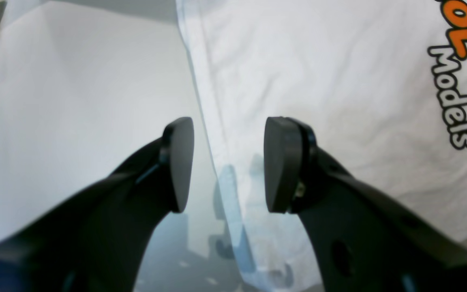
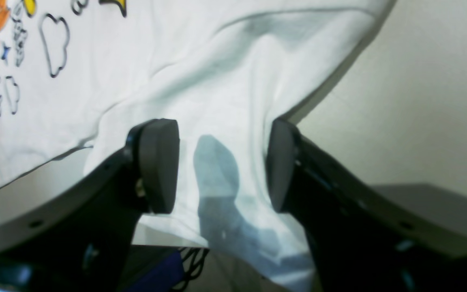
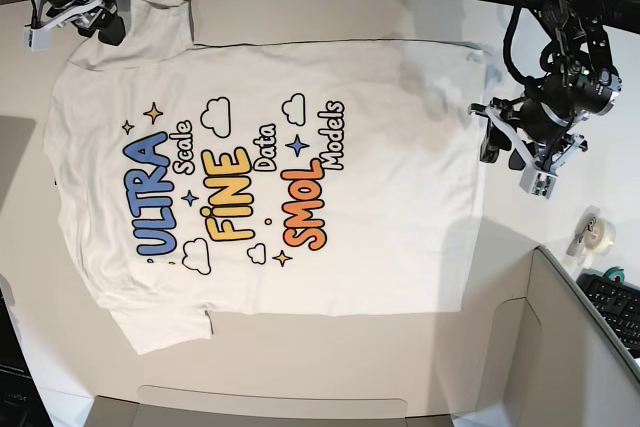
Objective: Layout the t-shirt on the table in an organized manner, then fold the t-shirt properly
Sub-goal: 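Move both grippers to the shirt's shoulder corners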
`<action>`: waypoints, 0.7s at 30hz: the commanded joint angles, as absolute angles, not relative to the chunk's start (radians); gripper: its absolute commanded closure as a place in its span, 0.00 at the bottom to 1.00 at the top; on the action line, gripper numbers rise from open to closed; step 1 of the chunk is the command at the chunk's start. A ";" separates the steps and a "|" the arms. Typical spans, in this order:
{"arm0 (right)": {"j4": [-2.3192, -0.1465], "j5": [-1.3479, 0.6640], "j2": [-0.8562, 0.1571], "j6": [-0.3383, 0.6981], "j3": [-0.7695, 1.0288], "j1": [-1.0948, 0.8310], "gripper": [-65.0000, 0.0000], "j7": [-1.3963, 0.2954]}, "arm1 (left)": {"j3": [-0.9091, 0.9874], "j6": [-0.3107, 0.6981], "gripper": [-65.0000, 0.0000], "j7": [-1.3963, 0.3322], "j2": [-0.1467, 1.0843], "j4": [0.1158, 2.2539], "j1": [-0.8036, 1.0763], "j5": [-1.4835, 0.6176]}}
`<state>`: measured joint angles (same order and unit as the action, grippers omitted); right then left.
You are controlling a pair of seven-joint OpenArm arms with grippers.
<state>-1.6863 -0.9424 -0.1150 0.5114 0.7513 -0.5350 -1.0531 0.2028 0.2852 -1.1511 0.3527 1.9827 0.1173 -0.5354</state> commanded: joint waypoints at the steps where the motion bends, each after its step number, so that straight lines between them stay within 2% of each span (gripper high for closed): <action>1: -1.621 -0.819 -0.096 0.483 0.734 -0.559 0.48 -1.222 | 0.205 0.285 0.57 -1.135 0.367 1.995 0.108 -0.542; 7: -1.511 -0.819 -0.096 0.483 0.730 -0.536 0.48 -1.221 | 0.205 0.285 0.57 -1.135 0.369 1.995 0.110 -0.542; 15: -1.504 -0.819 -0.094 0.483 0.727 -0.532 0.49 -1.222 | 0.206 0.285 0.57 -1.139 0.369 1.995 0.110 -0.542; 17: -1.504 -0.819 -0.094 0.483 0.727 -0.533 0.59 -1.222 | 0.211 0.285 0.57 -1.141 0.369 1.995 0.110 -0.542; 18: -1.504 -0.819 -0.094 0.483 0.727 -0.533 0.67 -1.222 | 0.214 0.285 0.57 -1.141 0.369 1.995 0.110 -0.542; 20: -1.504 -0.816 -0.094 0.479 0.727 -0.533 0.91 -1.222 | 0.219 0.285 0.57 -1.142 0.369 1.995 0.108 -0.542; 21: -1.504 -0.812 -0.094 0.479 0.727 -0.532 1.00 -1.222 | 0.231 0.283 0.57 -1.142 0.367 1.995 0.108 -0.542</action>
